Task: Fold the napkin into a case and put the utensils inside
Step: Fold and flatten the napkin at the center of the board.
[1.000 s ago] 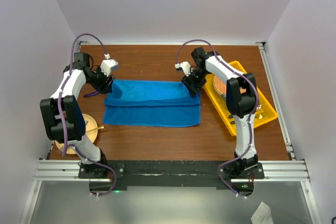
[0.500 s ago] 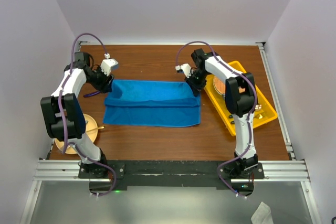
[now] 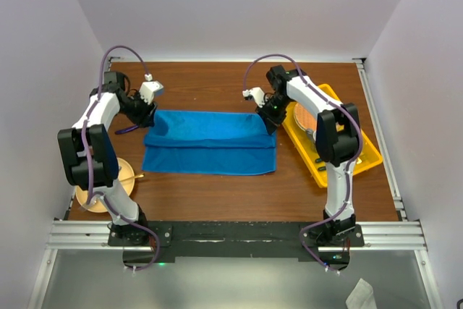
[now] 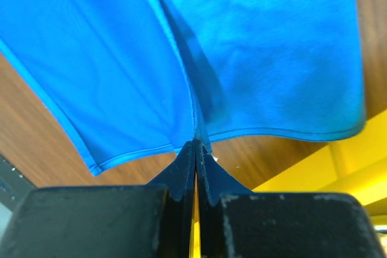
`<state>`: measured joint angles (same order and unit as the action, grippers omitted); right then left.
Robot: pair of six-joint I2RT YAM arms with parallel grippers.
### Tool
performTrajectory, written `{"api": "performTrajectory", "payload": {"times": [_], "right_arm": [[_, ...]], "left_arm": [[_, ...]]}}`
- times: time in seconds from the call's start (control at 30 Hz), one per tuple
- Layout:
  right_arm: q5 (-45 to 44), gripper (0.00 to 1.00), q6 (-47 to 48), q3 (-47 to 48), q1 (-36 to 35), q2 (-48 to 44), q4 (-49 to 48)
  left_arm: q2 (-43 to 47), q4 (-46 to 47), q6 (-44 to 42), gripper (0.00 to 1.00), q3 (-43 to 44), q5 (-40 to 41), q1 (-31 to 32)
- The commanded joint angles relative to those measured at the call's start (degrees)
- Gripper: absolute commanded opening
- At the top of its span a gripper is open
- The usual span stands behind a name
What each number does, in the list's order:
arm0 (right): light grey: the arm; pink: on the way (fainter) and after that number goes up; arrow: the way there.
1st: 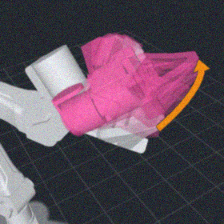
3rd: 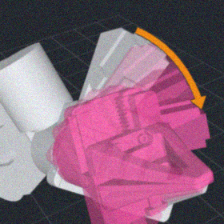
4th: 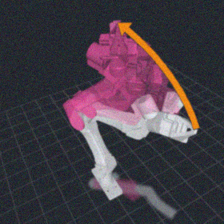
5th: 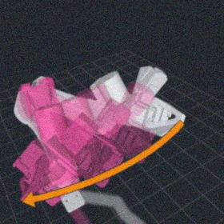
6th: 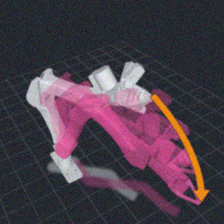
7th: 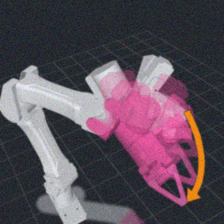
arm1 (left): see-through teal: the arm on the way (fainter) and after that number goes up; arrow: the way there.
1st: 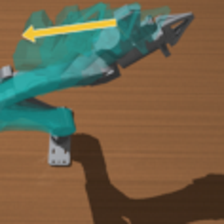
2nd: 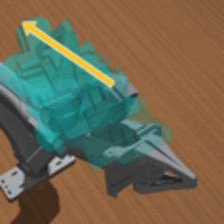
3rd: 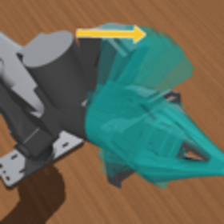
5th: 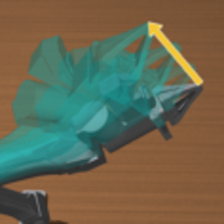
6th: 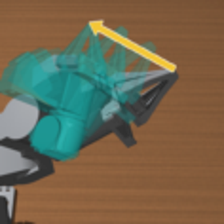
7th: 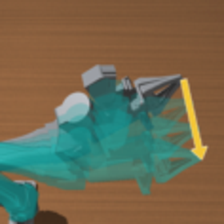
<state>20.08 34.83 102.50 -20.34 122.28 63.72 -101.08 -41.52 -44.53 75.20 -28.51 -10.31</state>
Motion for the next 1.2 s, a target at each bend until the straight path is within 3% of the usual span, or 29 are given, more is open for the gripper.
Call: {"api": "performTrajectory", "payload": {"times": [0.0,0.47,0.6,0.73,0.83,1.17], "right_arm": [[2.25,0.00,1.73,-0.81,0.04,-2.83,2.28],[5.41,0.00,4.98,-8.01,-1.28,-6.78,4.65],[3.84,0.00,3.23,-7.32,-1.20,-7.58,1.32],[1.29,0.32,-0.63,-1.44,-0.85,-4.78,-1.41],[-1.00,0.43,-1.96,2.17,-0.76,-2.05,-1.59],[-4.96,0.53,-0.55,2.71,-0.76,1.82,-2.28]], "left_arm": [[-0.52,-0.05,-0.03,0.49,2.85,-0.67,0.29],[-0.61,-0.67,-1.52,0.46,2.41,-0.40,0.29],[-0.44,-0.41,-1.35,0.47,2.23,-0.31,0.29],[-0.53,-0.41,-1.08,0.47,2.41,-0.58,0.29],[-0.53,-0.49,-0.99,0.47,2.85,-0.49,0.29],[-0.08,0.03,-0.91,0.47,1.88,-0.32,0.37]]}}
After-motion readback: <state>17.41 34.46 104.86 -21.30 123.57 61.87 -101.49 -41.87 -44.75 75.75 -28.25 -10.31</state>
